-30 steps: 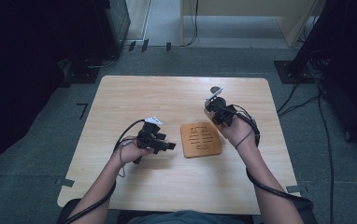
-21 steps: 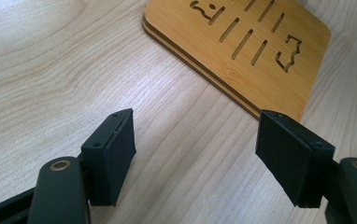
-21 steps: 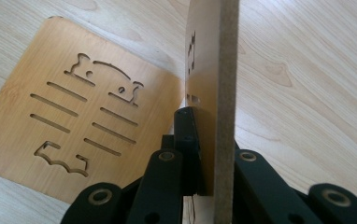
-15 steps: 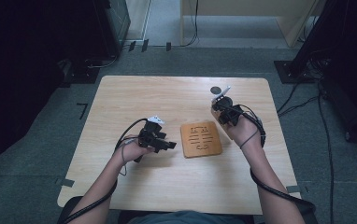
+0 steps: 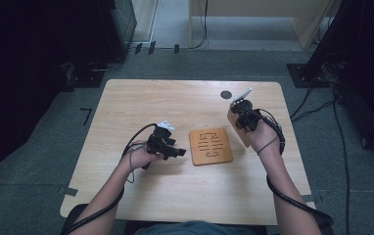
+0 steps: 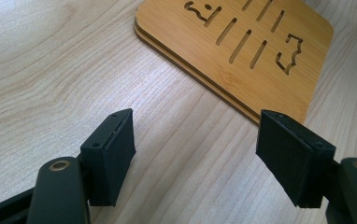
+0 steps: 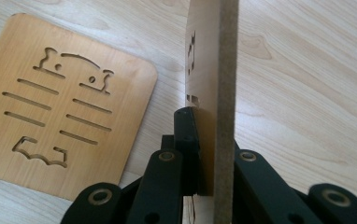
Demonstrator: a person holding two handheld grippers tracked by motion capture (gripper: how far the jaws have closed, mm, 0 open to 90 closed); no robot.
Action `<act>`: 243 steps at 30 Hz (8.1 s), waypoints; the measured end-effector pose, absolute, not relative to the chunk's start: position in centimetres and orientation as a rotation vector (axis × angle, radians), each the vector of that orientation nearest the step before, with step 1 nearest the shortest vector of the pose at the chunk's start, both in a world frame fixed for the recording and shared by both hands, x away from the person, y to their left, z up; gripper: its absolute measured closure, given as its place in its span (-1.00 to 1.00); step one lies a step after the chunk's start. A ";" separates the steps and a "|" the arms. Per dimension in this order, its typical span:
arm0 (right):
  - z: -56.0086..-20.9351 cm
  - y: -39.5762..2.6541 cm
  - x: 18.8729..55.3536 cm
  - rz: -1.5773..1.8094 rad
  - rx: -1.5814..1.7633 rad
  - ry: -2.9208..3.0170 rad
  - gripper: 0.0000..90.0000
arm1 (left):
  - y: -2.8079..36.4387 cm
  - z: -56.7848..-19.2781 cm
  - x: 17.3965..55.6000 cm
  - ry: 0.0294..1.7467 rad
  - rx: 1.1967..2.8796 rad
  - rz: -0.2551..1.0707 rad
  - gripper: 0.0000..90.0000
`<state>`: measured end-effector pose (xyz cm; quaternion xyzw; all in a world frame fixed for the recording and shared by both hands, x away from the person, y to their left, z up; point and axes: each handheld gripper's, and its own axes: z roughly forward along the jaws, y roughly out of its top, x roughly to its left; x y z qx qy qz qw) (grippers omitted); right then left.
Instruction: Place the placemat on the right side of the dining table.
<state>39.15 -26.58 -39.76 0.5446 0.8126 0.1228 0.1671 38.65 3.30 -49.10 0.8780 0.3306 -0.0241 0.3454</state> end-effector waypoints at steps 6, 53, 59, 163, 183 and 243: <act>-39.9 -27.8 39.7 0.333 1.598 2.279 0.95 | 3.2 -49.1 38.6 0.868 2.275 -0.058 -0.40; -39.5 -34.0 43.5 0.358 1.913 2.167 0.95 | 2.8 -49.6 38.4 0.859 2.304 -0.056 -0.40; -40.0 -34.7 43.6 0.335 1.939 2.166 0.95 | 2.8 -49.7 38.4 0.854 2.305 -0.058 -0.40; -40.5 -42.3 42.5 0.511 2.154 1.984 0.54 | 3.1 -49.6 38.5 0.860 2.311 -0.041 -0.42; -42.3 -42.7 42.9 0.516 2.203 1.986 0.32 | 3.1 -49.7 38.5 0.857 2.310 -0.040 -0.42; -46.4 -42.8 43.8 0.615 2.240 2.014 -0.16 | 3.1 -49.7 38.5 0.848 2.308 -0.039 -0.43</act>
